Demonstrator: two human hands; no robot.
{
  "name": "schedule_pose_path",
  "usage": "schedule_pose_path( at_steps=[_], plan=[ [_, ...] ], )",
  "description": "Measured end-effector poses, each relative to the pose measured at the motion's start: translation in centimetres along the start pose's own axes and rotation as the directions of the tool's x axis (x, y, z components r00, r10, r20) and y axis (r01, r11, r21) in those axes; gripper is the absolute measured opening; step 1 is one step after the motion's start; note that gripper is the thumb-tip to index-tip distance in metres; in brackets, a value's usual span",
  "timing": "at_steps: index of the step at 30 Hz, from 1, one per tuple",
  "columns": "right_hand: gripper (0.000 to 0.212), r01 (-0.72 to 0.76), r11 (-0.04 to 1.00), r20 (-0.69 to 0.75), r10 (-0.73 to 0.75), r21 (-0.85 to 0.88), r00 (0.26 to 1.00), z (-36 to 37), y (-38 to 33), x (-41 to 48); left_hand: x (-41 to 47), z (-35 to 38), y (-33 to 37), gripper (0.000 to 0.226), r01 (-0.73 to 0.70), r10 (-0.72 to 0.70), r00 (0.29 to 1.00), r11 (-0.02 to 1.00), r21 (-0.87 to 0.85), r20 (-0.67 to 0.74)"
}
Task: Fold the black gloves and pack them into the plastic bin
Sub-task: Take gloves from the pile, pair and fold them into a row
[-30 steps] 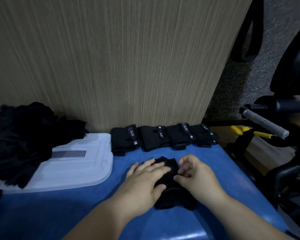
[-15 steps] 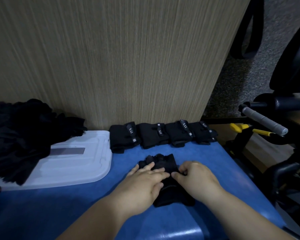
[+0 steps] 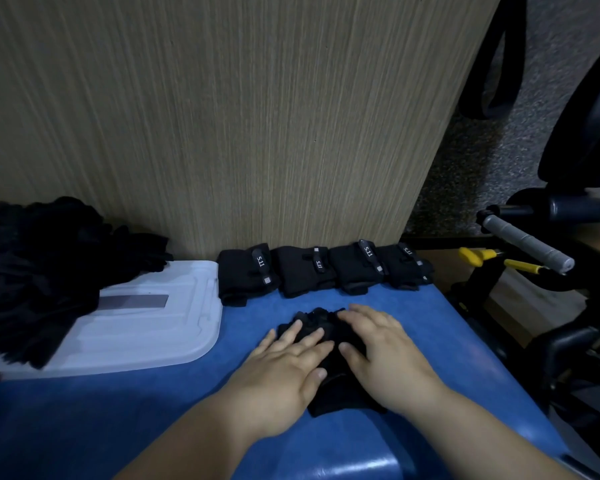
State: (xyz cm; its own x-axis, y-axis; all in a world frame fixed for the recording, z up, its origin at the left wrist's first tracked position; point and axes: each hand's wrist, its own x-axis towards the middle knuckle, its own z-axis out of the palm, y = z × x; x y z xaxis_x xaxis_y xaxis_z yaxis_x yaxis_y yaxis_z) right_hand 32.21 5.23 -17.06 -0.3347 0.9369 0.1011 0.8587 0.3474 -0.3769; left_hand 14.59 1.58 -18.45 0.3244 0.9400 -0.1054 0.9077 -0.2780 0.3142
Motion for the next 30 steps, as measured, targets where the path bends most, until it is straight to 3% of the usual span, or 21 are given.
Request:
schedule_pose_path(
  at_steps=[3,7,10,12,15,21,24,30],
  plan=[
    [0.054,0.016,0.993,0.214,0.009,-0.114,0.977,0.5,-0.1,-0.2,0.0,0.0,0.1,0.048,0.041,-0.042,0.999,0.999,0.035,0.029],
    [0.058,-0.015,0.978,0.281,0.075,-0.21,0.957,0.8,0.2,-0.1,0.1,0.0,0.0,0.047,0.09,-0.094,0.994,0.994,0.062,0.061],
    [0.064,-0.061,0.983,0.23,0.101,-0.174,0.968,0.8,0.3,-0.2,0.2,0.0,0.0,0.047,0.116,-0.119,0.991,0.991,0.068,0.053],
    [0.067,-0.121,0.985,0.117,0.136,-0.126,0.984,0.4,0.2,-0.2,0.2,0.0,0.0,0.049,0.121,-0.123,0.992,0.991,0.063,0.022],
    [0.055,-0.212,0.969,-0.052,0.207,-0.129,0.977,-0.2,0.7,0.1,0.3,0.0,-0.1,0.051,0.11,-0.11,0.994,0.994,0.028,-0.021],
    [0.034,-0.219,0.973,0.041,0.223,-0.068,0.974,-0.4,0.9,0.4,0.7,0.6,0.6,0.052,0.088,-0.088,0.996,0.996,0.005,-0.035],
    [0.023,-0.258,0.964,0.021,0.258,0.055,0.966,-1.4,1.4,0.5,1.1,0.8,1.6,0.054,0.082,-0.082,0.995,0.997,-0.009,-0.048],
    [0.016,-0.323,0.943,-0.084,0.329,0.073,0.941,-3.7,4.5,0.0,3.3,0.9,5.8,0.055,0.015,-0.019,0.998,0.998,-0.059,-0.064]
  ],
)
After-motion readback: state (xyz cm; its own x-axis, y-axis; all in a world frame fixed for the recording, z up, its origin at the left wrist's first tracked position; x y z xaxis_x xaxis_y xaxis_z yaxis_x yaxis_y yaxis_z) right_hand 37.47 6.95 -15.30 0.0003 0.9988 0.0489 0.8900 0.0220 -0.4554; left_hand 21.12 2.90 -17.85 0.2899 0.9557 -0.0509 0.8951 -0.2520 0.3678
